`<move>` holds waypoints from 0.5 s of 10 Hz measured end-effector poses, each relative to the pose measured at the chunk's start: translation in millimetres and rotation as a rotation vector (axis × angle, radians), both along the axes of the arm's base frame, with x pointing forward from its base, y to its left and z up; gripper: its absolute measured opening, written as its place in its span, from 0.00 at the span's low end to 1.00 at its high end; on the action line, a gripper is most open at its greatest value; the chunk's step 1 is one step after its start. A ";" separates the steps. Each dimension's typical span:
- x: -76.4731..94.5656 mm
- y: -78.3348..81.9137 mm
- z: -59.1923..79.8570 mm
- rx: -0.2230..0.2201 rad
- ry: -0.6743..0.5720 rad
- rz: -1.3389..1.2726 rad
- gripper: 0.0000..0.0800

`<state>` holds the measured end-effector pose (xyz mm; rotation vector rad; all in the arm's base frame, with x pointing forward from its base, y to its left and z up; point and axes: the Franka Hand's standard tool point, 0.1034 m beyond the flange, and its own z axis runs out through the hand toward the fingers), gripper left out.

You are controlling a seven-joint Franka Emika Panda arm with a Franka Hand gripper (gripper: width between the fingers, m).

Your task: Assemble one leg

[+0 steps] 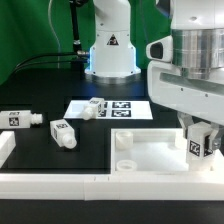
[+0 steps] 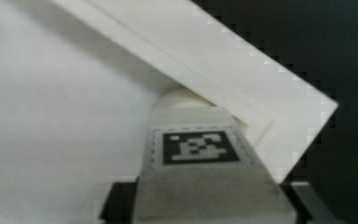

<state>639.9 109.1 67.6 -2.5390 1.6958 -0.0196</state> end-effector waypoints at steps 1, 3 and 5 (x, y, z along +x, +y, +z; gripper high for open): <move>2.7 -0.5 -0.7 0.032 0.026 -0.223 0.36; 3.8 2.1 -0.7 0.080 0.057 -0.566 0.36; 3.5 2.0 -0.2 0.100 0.059 -0.760 0.36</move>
Offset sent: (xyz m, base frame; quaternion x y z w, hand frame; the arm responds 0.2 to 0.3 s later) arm 0.0301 0.0000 0.0059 0.1307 -0.0166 0.4799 0.8674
